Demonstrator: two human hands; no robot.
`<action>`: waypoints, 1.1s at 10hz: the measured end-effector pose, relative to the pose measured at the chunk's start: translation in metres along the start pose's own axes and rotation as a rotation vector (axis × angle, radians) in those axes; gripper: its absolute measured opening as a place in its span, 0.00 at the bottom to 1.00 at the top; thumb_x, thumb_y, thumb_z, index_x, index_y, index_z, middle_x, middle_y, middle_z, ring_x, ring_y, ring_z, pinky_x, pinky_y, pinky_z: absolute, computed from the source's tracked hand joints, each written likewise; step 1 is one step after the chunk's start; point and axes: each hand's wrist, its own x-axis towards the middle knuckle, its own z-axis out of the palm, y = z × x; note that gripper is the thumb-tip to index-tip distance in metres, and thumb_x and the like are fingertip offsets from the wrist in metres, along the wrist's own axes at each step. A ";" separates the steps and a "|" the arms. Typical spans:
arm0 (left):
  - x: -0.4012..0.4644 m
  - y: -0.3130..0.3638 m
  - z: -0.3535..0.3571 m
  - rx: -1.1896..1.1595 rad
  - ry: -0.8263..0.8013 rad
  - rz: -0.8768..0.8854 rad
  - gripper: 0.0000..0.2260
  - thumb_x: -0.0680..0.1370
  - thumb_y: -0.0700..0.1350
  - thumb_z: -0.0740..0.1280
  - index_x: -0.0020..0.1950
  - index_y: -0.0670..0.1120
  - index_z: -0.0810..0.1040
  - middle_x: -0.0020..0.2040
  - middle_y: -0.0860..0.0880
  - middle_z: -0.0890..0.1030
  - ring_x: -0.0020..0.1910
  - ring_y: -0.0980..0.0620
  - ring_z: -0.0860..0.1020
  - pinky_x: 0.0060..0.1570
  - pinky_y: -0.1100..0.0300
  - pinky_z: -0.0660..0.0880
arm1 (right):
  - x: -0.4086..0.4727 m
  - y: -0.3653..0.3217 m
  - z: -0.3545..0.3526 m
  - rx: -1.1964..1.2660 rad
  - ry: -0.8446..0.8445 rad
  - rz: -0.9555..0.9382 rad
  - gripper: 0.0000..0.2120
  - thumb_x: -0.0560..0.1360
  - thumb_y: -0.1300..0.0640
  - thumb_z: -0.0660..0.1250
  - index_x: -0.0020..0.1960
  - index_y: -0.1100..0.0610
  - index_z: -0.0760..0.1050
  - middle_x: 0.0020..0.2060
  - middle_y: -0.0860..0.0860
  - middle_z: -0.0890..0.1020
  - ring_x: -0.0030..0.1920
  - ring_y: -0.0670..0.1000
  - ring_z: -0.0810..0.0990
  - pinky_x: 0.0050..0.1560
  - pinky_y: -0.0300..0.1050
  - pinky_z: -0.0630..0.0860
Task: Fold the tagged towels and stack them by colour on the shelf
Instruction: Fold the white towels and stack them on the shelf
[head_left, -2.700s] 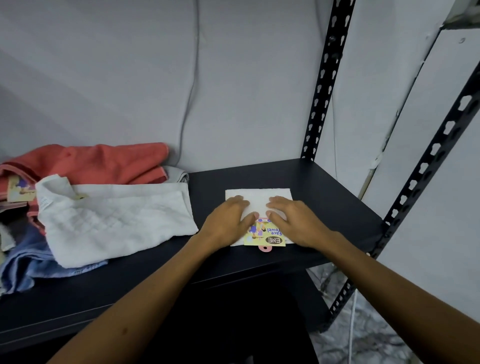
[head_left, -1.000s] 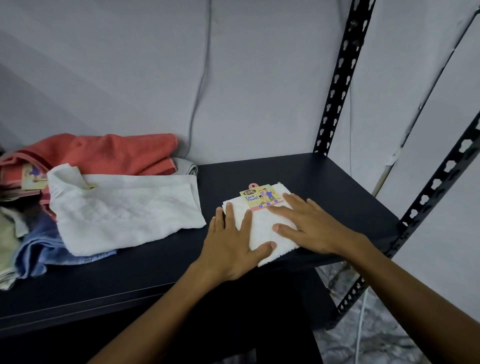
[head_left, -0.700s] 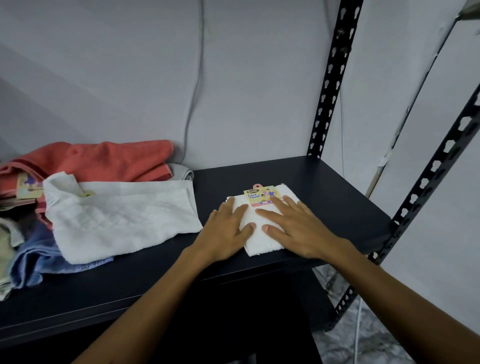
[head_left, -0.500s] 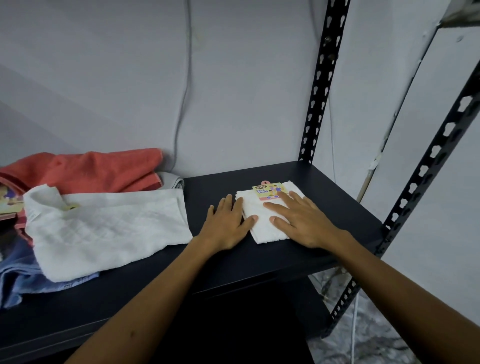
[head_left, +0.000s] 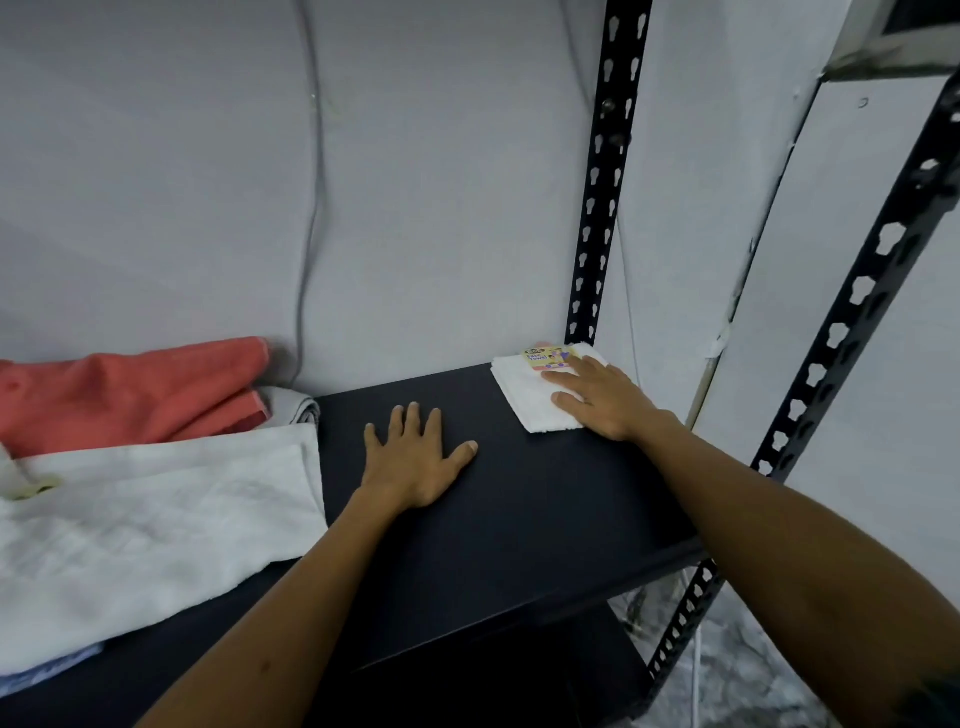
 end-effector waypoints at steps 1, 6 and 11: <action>0.000 0.001 0.001 0.010 0.005 -0.002 0.37 0.78 0.70 0.44 0.81 0.49 0.48 0.81 0.45 0.45 0.80 0.46 0.41 0.75 0.38 0.41 | 0.006 0.005 -0.001 -0.007 -0.003 -0.002 0.22 0.83 0.43 0.50 0.77 0.41 0.59 0.79 0.49 0.54 0.77 0.51 0.53 0.75 0.51 0.51; 0.003 0.000 0.004 0.007 0.022 -0.002 0.37 0.78 0.70 0.45 0.81 0.49 0.48 0.81 0.45 0.45 0.80 0.46 0.41 0.75 0.38 0.41 | 0.011 0.014 0.002 -0.020 0.059 -0.039 0.25 0.81 0.39 0.45 0.77 0.40 0.58 0.78 0.50 0.55 0.77 0.54 0.52 0.77 0.55 0.49; -0.047 -0.027 -0.023 -0.024 0.364 0.167 0.23 0.80 0.52 0.62 0.74 0.47 0.68 0.72 0.48 0.71 0.77 0.46 0.58 0.76 0.46 0.51 | -0.050 -0.124 0.019 0.378 0.239 -0.215 0.22 0.80 0.51 0.64 0.73 0.50 0.69 0.74 0.48 0.68 0.74 0.46 0.63 0.71 0.40 0.58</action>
